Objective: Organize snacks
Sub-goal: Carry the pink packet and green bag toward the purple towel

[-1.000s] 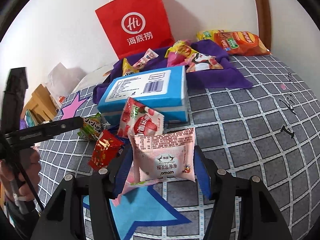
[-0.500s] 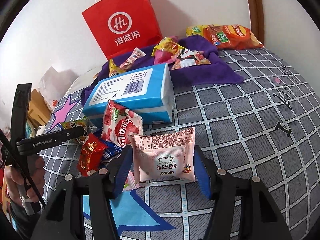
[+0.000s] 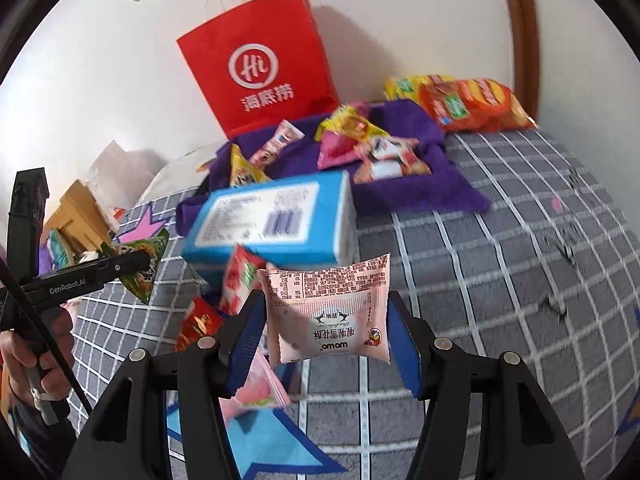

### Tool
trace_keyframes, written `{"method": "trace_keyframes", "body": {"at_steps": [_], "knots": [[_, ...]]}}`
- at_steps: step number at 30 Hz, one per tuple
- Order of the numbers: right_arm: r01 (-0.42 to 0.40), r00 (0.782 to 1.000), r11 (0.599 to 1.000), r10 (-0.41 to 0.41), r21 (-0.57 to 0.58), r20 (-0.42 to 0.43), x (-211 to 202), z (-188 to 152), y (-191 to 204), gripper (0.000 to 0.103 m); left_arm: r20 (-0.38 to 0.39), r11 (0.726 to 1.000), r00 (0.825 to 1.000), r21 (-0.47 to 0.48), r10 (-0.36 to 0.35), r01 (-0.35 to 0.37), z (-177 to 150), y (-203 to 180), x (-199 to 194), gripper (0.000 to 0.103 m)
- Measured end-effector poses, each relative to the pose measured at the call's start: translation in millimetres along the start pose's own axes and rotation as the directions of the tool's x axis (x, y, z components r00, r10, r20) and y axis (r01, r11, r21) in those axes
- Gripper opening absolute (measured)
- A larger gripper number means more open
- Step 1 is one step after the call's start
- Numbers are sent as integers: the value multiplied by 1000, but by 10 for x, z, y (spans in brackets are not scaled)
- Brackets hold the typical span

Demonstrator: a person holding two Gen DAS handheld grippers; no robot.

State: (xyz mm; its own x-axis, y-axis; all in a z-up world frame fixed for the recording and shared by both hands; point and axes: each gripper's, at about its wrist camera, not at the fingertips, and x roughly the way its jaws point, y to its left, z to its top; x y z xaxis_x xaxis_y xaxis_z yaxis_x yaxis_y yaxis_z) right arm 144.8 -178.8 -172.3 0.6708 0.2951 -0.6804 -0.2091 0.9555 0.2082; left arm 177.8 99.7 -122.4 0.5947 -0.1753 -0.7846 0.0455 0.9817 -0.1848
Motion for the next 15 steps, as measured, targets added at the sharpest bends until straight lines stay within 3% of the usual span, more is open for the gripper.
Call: {"method": "trace_keyframes", "body": {"at_steps": [8,15], "knots": [[-14,998,997,18,-73,53,-73,609,140,59,51,1000,999,-5,-4,4,422,-10,-137,49],[-71,994,987,83,-142,74,-58,1229,316,59,96,1000,995,2,7,-7,768,-19,-215,49]]}}
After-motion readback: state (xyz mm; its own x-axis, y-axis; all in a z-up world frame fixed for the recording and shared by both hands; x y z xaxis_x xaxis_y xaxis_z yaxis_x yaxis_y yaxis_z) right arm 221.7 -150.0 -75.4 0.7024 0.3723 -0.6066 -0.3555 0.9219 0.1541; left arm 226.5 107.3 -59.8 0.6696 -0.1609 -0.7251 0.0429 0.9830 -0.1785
